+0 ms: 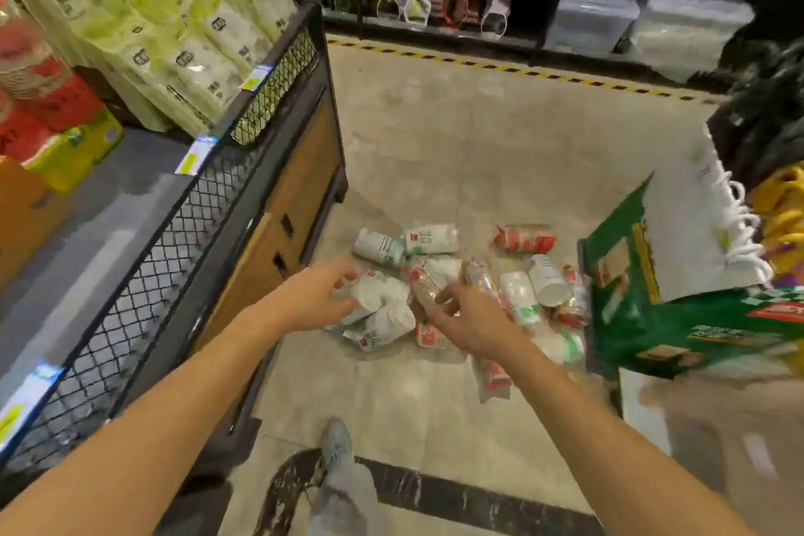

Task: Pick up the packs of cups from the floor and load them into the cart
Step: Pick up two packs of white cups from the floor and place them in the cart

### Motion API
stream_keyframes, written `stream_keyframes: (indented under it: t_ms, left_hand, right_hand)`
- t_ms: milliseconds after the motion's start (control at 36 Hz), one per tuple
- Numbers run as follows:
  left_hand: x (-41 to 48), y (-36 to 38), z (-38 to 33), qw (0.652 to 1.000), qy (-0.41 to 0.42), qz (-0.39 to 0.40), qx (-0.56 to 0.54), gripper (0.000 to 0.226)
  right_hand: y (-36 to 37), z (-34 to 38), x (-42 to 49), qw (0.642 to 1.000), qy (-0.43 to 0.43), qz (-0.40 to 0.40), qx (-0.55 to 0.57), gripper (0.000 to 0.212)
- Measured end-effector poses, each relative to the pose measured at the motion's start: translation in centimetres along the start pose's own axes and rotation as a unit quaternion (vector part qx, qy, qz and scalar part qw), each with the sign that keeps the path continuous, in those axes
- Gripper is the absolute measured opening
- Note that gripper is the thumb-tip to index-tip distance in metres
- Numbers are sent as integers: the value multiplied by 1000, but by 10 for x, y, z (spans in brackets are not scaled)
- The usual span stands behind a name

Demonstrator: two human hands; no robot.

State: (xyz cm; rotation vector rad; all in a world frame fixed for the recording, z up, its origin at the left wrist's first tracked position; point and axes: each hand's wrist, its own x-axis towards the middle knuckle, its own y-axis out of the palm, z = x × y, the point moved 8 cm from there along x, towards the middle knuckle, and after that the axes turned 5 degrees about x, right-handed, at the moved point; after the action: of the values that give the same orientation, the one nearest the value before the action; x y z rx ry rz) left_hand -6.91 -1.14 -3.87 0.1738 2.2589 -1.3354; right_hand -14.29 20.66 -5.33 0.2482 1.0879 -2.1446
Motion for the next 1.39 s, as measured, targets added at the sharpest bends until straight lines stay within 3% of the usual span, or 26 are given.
stream_keyframes:
  t_ms: [139,250,389,583,667,750,917,1083,1194,1389]
  left_hand:
    - [72,11,59,999,-27,30,-34,58]
    - [134,36,100,997,-43,24,-52,64]
    - [217,99,152,995,-61,53,-54,58]
    - [332,215,230,993,-79,72,-54,60]
    - [382,263,267,996,-55,60,-39,75]
    - [427,304,294,998,-46,34,-16,101]
    - [501,382,339,999,-14,2,-37,140]
    - [527,405,350,989,43,-81,-117,127]
    - [527,403,355,985,24,-108,-132,125]
    - [498,364,330,961,-33,-143,-236,113]
  right_hand:
    - [63,-28,66,987,90,-14,132,46]
    - [111,-63,107,945,180,-39,269,44]
    - [180,-123,167,887,257,-62,378,70]
    - [292,-216,274,831,294,-81,465,62]
    - [344,-259,325,794,304,-116,513,70]
    - [394,-299,370,763,313,-162,541,97]
    - [464,-357,438,719,278,-249,586,112]
    - [489,-377,468,699,253,-306,594,98]
    - [482,-375,469,698,242,-326,590,95]
    - [424,-339,451,754,192,-317,542,114]
